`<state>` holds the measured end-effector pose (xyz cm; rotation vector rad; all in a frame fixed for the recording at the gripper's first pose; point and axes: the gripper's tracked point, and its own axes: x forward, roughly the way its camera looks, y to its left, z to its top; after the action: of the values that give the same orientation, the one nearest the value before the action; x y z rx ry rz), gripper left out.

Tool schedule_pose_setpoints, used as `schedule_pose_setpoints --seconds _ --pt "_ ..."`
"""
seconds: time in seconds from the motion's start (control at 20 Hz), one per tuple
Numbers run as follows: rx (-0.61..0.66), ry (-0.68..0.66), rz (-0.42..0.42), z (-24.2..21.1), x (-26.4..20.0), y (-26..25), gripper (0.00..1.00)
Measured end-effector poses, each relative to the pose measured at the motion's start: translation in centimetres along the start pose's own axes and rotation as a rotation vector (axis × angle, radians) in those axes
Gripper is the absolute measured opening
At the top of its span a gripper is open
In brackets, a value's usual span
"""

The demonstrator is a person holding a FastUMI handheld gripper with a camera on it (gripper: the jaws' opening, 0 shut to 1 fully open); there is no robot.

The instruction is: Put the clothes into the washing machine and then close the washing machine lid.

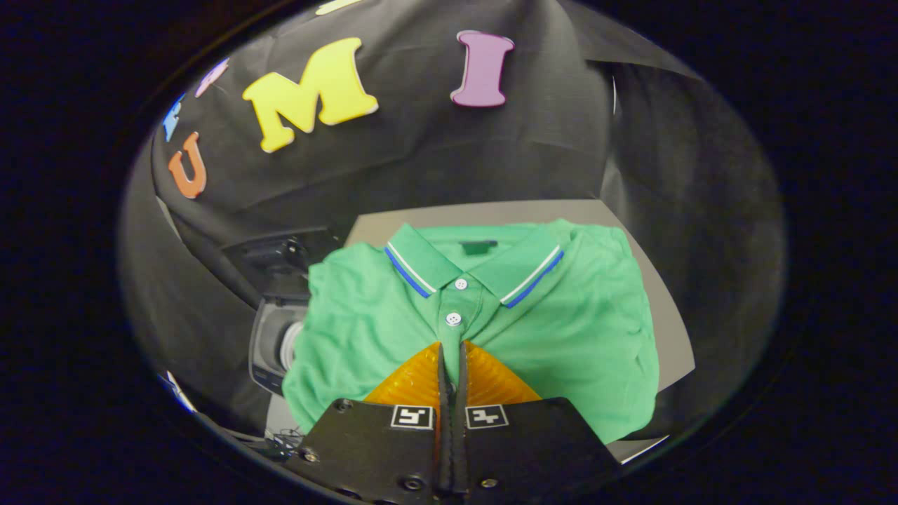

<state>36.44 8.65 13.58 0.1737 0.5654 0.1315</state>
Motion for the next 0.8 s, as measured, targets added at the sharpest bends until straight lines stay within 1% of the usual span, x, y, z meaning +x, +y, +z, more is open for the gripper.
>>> schedule_pose_setpoints --seconds 0.1,0.35,0.55,0.8 --pt "0.023 -0.062 0.057 1.0 -2.0 2.5 0.04" --pt "0.012 -0.183 0.157 2.4 -7.6 8.8 0.04" --pt "-0.023 -0.251 0.230 3.6 -10.7 14.7 0.04" --pt "-0.063 -0.306 0.328 5.4 -13.2 22.3 0.04"
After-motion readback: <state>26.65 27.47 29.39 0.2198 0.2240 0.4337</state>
